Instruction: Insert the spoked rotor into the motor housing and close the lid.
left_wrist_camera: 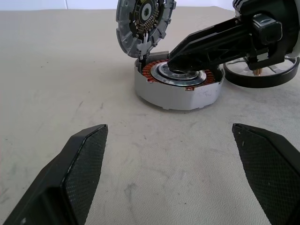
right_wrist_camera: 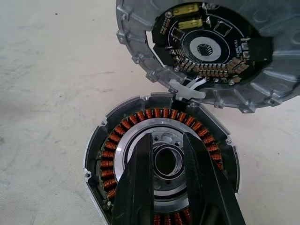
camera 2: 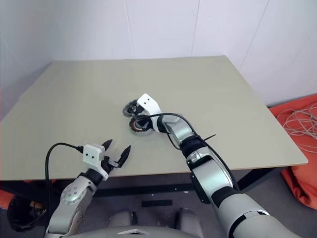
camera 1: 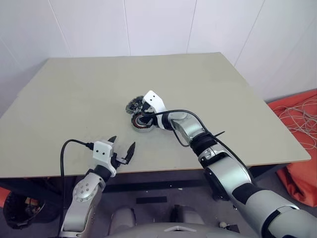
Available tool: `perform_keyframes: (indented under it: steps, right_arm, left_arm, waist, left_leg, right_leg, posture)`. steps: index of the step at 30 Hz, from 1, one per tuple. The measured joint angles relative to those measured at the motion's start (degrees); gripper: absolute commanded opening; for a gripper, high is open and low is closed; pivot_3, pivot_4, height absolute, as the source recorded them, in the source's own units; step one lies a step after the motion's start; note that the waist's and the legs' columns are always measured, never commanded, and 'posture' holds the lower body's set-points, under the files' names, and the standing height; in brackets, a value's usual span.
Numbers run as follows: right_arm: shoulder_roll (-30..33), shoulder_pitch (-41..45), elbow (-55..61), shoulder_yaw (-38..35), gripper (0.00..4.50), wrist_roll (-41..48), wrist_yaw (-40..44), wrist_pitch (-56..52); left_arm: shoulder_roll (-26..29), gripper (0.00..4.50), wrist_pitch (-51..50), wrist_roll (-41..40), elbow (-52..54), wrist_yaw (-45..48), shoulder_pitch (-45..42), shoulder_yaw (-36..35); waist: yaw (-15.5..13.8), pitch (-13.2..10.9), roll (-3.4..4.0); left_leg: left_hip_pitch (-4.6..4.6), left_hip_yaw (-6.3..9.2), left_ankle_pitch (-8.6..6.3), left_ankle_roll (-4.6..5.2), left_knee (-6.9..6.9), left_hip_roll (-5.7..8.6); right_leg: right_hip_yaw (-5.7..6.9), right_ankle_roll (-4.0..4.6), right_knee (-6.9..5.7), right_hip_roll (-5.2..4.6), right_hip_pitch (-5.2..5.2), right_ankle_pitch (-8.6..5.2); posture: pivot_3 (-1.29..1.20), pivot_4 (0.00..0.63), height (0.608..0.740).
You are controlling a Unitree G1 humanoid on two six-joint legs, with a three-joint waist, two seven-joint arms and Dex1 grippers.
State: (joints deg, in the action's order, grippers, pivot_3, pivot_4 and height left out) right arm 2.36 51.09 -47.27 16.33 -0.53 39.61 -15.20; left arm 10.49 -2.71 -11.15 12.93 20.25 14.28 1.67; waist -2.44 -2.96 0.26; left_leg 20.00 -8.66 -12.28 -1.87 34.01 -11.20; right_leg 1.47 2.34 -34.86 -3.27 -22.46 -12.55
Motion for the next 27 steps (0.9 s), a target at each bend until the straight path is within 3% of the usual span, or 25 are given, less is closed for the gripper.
perform_keyframes:
  steps: [7,18,21,27]
  right_arm:
    - [-0.76,0.05,-0.77,-0.36,0.58,-0.53,0.11,0.23]
    - [-1.53,0.84,-1.44,-0.46,4.27,-0.73,-0.32,0.78]
    - [-1.31,0.75,-0.91,-1.06,3.89,-0.59,0.47,0.67]
    - [1.56,-1.3,8.49,-1.83,1.76,0.3,3.87,-3.0]
  left_arm:
    - [-0.11,4.5,0.03,0.0,-0.03,-0.01,0.07,0.01]
    - [-0.29,4.5,0.3,0.0,-0.06,-0.02,0.36,0.02]
    - [-0.32,4.5,0.46,0.0,-0.42,0.01,0.36,0.02]
    - [-0.4,4.5,1.15,-0.03,-1.54,0.25,0.33,-0.02]
  waist:
    - [-0.01,0.0,0.0]
    - [-0.01,-0.01,0.01]
    - [-0.01,-0.01,0.02]
    - [-0.09,-0.01,0.01]
  left_leg:
    - [0.0,0.0,0.0,0.0,0.01,-0.01]
    - [0.01,-0.01,0.0,0.0,0.01,-0.02]
    - [0.0,-0.01,0.0,0.0,0.0,-0.02]
    - [0.0,-0.01,0.0,0.0,0.0,-0.03]
  right_leg:
    - [0.0,0.01,0.0,0.0,0.0,0.01]
    - [0.0,0.02,0.0,0.0,-0.01,0.01]
    - [0.01,0.02,0.0,0.0,-0.01,0.01]
    - [0.01,0.02,0.01,0.01,0.0,0.01]
  posture:
    - [0.0,0.0,0.74]
    - [0.0,0.0,0.74]
    - [0.0,0.0,0.74]
    - [0.0,0.0,0.74]
